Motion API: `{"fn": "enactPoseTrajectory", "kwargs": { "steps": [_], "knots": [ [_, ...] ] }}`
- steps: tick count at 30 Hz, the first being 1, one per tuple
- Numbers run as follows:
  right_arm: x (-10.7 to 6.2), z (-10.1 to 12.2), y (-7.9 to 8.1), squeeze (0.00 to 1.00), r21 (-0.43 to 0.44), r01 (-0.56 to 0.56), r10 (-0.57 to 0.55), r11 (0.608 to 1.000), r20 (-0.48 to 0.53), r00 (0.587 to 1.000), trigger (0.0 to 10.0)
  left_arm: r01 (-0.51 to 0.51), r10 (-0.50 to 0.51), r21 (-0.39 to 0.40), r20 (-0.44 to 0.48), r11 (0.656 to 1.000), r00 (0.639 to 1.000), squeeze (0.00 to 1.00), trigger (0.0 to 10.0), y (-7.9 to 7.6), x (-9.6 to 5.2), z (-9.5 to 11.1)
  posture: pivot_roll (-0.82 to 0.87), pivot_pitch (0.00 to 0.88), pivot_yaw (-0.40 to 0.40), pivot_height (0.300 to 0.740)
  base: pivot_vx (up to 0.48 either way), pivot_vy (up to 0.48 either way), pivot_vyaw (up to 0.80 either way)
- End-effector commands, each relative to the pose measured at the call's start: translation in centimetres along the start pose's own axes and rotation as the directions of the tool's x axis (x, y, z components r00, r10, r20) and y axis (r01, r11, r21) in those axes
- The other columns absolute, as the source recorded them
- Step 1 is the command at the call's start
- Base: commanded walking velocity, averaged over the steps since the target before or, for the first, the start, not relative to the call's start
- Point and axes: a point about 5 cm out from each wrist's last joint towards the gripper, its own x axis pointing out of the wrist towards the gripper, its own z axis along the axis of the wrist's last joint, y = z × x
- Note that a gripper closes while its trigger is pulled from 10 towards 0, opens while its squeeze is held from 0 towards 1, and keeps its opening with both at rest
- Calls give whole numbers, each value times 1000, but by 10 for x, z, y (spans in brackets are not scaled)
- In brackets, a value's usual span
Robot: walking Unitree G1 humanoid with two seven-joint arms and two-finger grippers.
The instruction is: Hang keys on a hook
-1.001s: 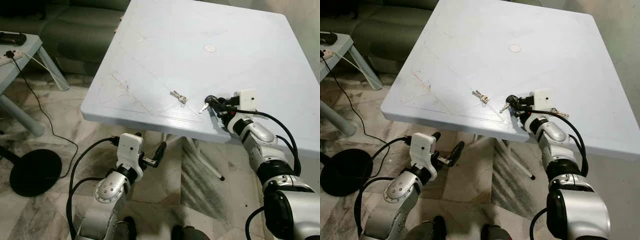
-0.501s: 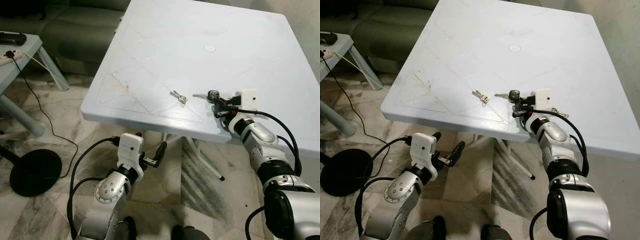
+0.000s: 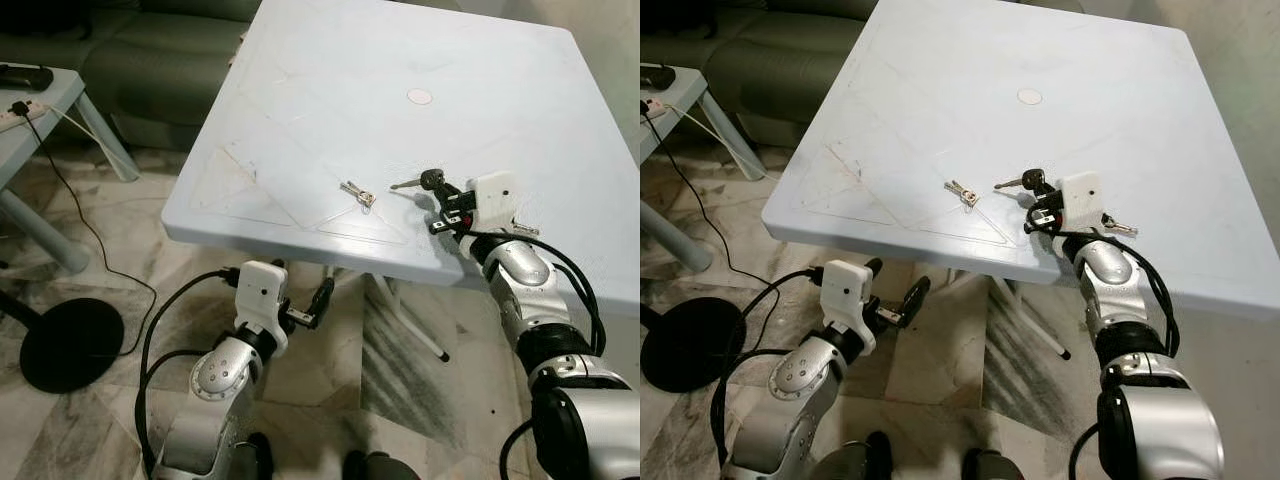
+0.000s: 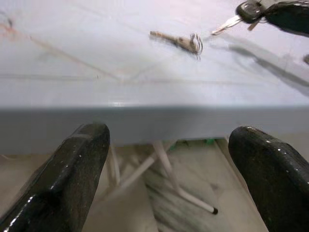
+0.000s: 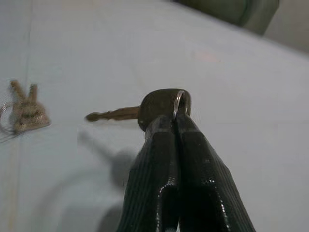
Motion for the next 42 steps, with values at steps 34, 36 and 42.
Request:
{"fn": "enactPoseTrajectory", "kwargs": {
  "steps": [34, 36, 42],
  "knots": [
    [-66, -3, 45, 0, 298, 225, -241, 928, 16, 970, 10000, -266, 270, -52, 136, 963, 953, 0, 10000, 69, 16, 24, -19, 86, -30, 740, 0, 0, 0],
    [-67, -3, 45, 0, 299, 237, -251, 924, 9, 968, 10000, -269, 274, -52, 136, 962, 952, 0, 10000, 69, 17, 24, -20, 86, -25, 740, 0, 0, 0],
    [-71, -6, 44, 0, 297, 271, -279, 916, -16, 960, 10000, -271, 276, -53, 129, 961, 952, 0, 10000, 71, 20, 23, -35, 81, -6, 740, 0, 0, 0]
  ]
}}
